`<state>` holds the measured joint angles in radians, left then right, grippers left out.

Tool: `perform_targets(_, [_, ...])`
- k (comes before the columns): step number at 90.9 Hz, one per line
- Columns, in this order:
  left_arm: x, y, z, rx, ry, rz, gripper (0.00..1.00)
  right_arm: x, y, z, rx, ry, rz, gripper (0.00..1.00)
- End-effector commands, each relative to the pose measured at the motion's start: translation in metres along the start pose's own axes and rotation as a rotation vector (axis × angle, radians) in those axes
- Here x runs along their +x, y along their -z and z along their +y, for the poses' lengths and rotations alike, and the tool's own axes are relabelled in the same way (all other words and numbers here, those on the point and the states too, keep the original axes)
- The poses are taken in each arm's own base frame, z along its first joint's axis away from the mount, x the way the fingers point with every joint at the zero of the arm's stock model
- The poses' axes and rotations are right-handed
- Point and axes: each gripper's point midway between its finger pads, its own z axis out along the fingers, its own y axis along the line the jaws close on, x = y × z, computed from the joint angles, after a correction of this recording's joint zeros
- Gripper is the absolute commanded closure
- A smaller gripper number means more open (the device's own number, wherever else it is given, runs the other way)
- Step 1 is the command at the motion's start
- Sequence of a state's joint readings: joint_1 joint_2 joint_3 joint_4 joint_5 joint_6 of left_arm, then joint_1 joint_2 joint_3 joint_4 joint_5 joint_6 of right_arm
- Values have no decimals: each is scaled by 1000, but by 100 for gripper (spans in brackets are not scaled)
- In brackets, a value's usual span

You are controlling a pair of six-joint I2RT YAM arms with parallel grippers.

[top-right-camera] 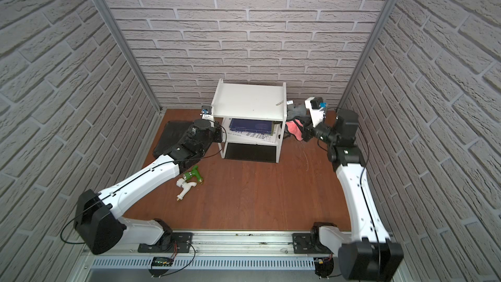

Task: Wipe the bookshelf clean with a cloth
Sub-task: Wipe the dust from the shelf.

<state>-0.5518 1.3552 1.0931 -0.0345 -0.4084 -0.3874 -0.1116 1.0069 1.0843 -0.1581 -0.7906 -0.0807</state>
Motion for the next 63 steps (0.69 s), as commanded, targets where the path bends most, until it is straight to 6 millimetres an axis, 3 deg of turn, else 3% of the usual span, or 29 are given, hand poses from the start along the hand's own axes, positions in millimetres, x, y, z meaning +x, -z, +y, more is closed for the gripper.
perform_targets(1, [12, 1, -30, 111, 120, 47, 100, -14, 33, 36, -20, 64, -108, 97])
perform_targets(6, [14, 0, -33, 122, 128, 56, 100, -5, 40, 46, -25, 36, -106, 97])
perform_targets(13, [18, -1, -37, 144, 140, 65, 100, 2, 39, 43, 5, -6, -110, 97])
perform_targets(19, [21, -3, -38, 149, 144, 70, 100, -1, 28, 39, 7, -16, -117, 97])
perform_targets(27, [21, -4, -36, 132, 132, 80, 100, 5, 4, 17, 71, -46, -47, 97])
perform_targets(38, [20, -1, -34, 126, 113, 78, 100, 66, -29, -12, 142, -117, 168, 97])
perform_targets(52, [20, 3, -37, 152, 101, 94, 100, 161, -37, -16, 163, -258, 376, 97])
perform_targets(58, [20, 7, -41, 179, 87, 112, 100, 186, -36, -12, 160, -307, 471, 98])
perform_targets(63, [23, 11, -41, 188, 65, 126, 100, 190, -35, -9, 153, -329, 505, 97])
